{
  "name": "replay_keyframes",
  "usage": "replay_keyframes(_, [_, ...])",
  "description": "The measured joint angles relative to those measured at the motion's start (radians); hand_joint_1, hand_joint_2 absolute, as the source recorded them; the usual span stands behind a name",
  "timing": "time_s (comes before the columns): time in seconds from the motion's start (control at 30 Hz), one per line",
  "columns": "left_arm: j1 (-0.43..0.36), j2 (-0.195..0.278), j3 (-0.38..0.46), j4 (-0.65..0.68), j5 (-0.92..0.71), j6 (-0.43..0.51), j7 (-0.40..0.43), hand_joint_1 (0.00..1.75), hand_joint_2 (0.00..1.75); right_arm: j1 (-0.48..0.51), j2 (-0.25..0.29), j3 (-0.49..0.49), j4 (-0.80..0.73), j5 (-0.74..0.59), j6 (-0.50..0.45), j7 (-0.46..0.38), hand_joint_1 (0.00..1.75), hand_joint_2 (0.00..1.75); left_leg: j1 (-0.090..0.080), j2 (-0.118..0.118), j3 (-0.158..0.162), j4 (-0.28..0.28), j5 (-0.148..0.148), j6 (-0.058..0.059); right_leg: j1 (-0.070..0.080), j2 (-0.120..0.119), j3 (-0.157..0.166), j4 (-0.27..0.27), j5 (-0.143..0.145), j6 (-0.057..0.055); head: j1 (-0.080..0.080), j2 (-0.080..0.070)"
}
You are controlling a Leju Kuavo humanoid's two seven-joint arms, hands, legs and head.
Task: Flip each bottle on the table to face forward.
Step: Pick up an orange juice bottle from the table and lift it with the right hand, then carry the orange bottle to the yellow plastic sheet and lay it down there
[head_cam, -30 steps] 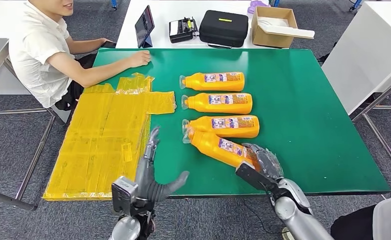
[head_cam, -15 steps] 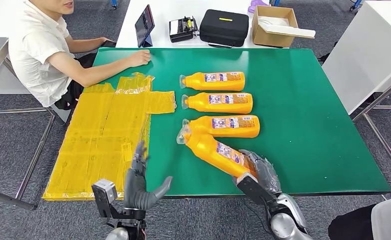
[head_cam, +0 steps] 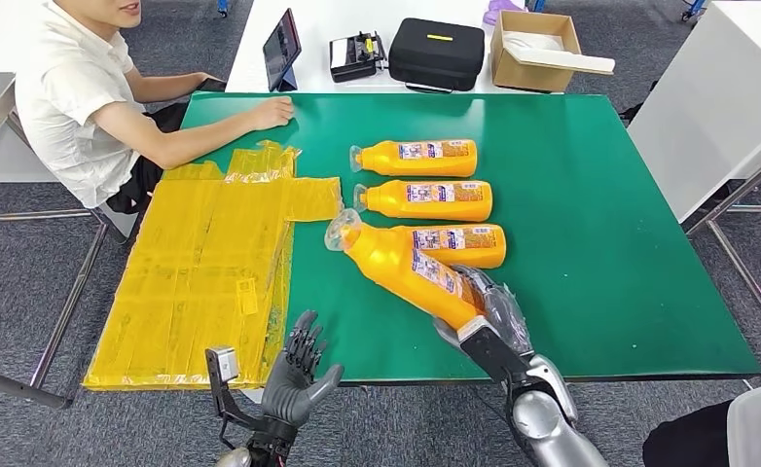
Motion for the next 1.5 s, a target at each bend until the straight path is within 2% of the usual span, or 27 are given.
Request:
replay_keyframes(0.3, [-0.034,-0.004,0.005,0.011,-0.063,-0.057,-0.082,0.0,1.75,-0.007,0.023,0.041,0.001,-0.018,0.064,-0.044,1.75,1.75,0.0,0.0,0.0,0.0,0.0,0.0,0.0,0.0,0.0,0.0,0.0,0.0,0.0,0.0])
replay_keyframes(0.7, [-0.052,-0.009,0.007,0.003,-0.087,-0.063,-0.099,0.0,1.75,-0.02,0.038,0.068,0.005,-0.024,0.085,-0.052,1.75,1.75,0.0,0.0,0.0,0.0,0.0,0.0,0.0,0.0,0.0,0.0,0.0,0.0,0.0,0.0])
replay_keyframes(0.83, [-0.062,-0.02,0.024,-0.029,-0.103,-0.096,-0.131,0.0,1.75,-0.035,0.058,0.113,0.022,-0.038,0.118,-0.058,1.75,1.75,0.0,0.0,0.0,0.0,0.0,0.0,0.0,0.0,0.0,0.0,0.0,0.0,0.0,0.0])
replay_keyframes(1.23, [-0.071,-0.039,0.035,-0.049,-0.126,-0.19,-0.126,0.0,1.75,-0.082,0.092,0.169,0.084,-0.065,0.155,-0.058,1.75,1.75,0.0,0.0,0.0,0.0,0.0,0.0,0.0,0.0,0.0,0.0,0.0,0.0,0.0,0.0])
replay_keyframes(1.5, [-0.08,-0.041,0.034,-0.048,-0.115,-0.203,-0.126,0.0,1.75,-0.101,0.108,0.193,0.125,-0.074,0.166,-0.06,1.75,1.75,0.0,0.0,0.0,0.0,0.0,0.0,0.0,0.0,0.0,0.0,0.0,0.0,0.0,0.0])
